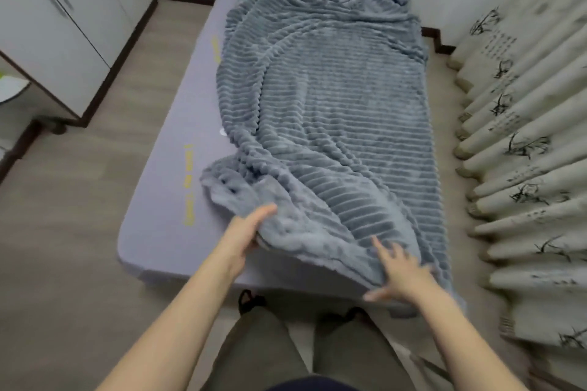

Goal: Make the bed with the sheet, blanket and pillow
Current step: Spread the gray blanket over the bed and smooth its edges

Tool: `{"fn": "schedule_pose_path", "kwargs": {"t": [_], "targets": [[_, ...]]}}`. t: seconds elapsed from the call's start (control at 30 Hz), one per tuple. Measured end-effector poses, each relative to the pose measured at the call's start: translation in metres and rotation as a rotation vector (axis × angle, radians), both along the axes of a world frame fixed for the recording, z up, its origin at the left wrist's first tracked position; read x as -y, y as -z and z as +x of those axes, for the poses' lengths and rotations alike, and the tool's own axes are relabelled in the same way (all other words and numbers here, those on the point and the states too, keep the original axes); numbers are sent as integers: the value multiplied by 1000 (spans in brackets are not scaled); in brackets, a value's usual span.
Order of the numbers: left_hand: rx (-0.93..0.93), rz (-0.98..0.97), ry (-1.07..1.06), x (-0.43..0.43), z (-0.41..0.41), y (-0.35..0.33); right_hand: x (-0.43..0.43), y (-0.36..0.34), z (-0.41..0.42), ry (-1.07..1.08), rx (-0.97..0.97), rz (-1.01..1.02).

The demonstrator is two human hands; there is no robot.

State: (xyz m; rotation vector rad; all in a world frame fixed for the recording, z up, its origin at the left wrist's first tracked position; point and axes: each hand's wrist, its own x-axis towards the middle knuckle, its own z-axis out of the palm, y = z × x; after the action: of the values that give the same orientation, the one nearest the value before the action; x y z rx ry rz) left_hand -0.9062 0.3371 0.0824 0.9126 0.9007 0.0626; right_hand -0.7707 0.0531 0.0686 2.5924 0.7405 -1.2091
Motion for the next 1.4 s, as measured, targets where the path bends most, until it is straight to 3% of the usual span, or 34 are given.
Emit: {"fn": "schedule_pose_path", "kwargs": {"t": [0.1,0.17,0.23,0.33,0.47,0.6,0.7,0.8,0.87,0.93,1.0,1.07,1.17,1.2,1.23,1.3,1.33,1.4], "targets": [[97,168,295,46,-17,-2,-73,-6,-59,44,-112,563],[76,164,253,65,-27,0,-108,-12,-84,208,-175,750],[33,12,-17,59,-30,4,-122,-16,-86,297,-184,757],[-3,-386,-355,26,-34,8,-123,-25,-78,289,-427,827],[-138,-427,-537,-11,-50,17,-112,-30,-79,248,-625,836],[-147,-501,-657,-45,-73,26,-91,-10,-68,263,-783,645],[-235,-526,-626,-69,-90,23,-71,28,-63,-8,-410,355],[-312,-447,-534,-100,-94,7,-79,44,-50,-42,-187,143],[-381,-362,-489,-126,-84,-21,-110,21,-23,-96,-66,162],[-324,-203,-498,-161,-65,-64,-148,-22,8,-19,115,412],[-81,-20,-517,-201,-49,-117,-179,-77,28,203,374,809],[317,106,-507,-243,-51,-163,-189,-123,24,354,745,1192],[879,200,-326,-294,-98,-187,-197,-124,-28,262,1228,1353],[849,145,-313,-305,-120,-167,-201,-104,-51,201,1196,1301],[705,162,-323,-310,-141,-137,-203,-78,-73,157,992,1167],[229,182,-496,-297,-187,-61,-202,-22,-111,107,314,683],[52,123,-529,-288,-214,-20,-196,5,-127,88,109,460],[-157,-9,-550,-269,-268,50,-184,40,-152,118,40,295]]}}
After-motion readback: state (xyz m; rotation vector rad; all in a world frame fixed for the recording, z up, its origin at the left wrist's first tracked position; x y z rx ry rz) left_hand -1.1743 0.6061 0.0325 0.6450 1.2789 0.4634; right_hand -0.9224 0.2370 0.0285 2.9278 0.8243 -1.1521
